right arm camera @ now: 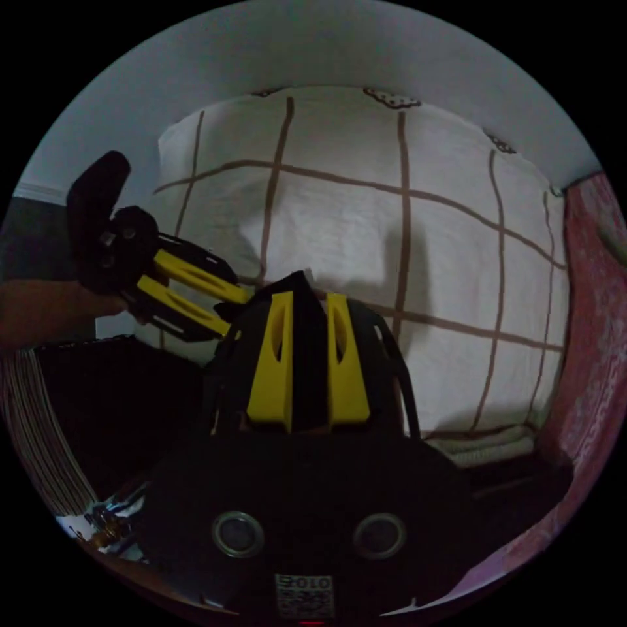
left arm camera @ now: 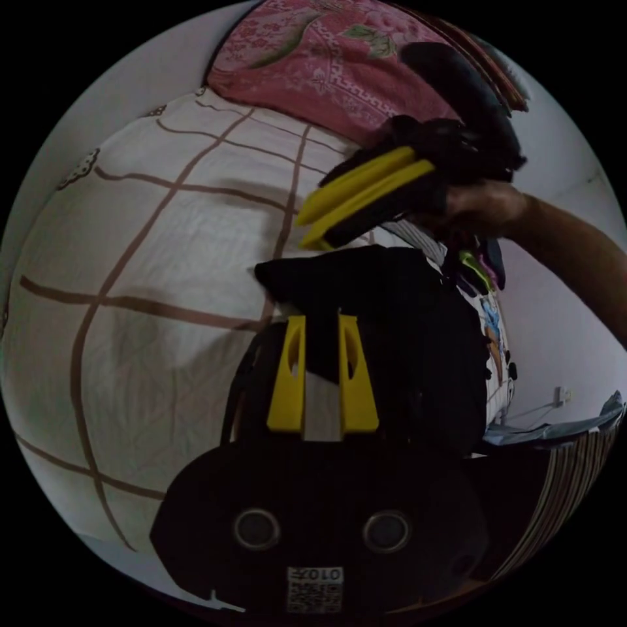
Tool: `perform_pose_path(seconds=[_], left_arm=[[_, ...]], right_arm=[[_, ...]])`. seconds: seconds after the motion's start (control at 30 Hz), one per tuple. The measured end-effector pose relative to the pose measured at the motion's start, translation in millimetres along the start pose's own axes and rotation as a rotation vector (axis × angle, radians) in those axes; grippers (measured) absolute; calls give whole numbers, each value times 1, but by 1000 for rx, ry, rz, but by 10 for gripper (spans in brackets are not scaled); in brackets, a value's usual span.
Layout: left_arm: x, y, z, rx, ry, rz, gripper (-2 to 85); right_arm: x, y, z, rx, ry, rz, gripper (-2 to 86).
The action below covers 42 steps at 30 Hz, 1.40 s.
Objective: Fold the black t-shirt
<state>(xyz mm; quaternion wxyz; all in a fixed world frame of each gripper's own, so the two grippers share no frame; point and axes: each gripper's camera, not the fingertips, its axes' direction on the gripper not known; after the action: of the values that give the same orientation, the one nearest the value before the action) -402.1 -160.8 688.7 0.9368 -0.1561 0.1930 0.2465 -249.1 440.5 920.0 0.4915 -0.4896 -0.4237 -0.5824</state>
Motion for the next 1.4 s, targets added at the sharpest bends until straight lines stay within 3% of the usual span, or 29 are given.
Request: perform_pose_path(seconds=[0.43, 0.83, 1.2, 1.4], left_arm=[[-11, 1, -12, -24, -21, -1, 82], [-31, 1, -38, -15, 23, 123, 140], [-61, -63, -30, -133, 224, 328, 151], [-102, -75, -22, -115, 507, 159, 149]], right_arm=[[18, -94, -3, -147, 63, -106, 43], [26, -14, -104, 254, 118, -12, 38], [8, 12, -144, 316, 148, -53, 38], [7, 27, -156, 319, 160, -36, 38]])
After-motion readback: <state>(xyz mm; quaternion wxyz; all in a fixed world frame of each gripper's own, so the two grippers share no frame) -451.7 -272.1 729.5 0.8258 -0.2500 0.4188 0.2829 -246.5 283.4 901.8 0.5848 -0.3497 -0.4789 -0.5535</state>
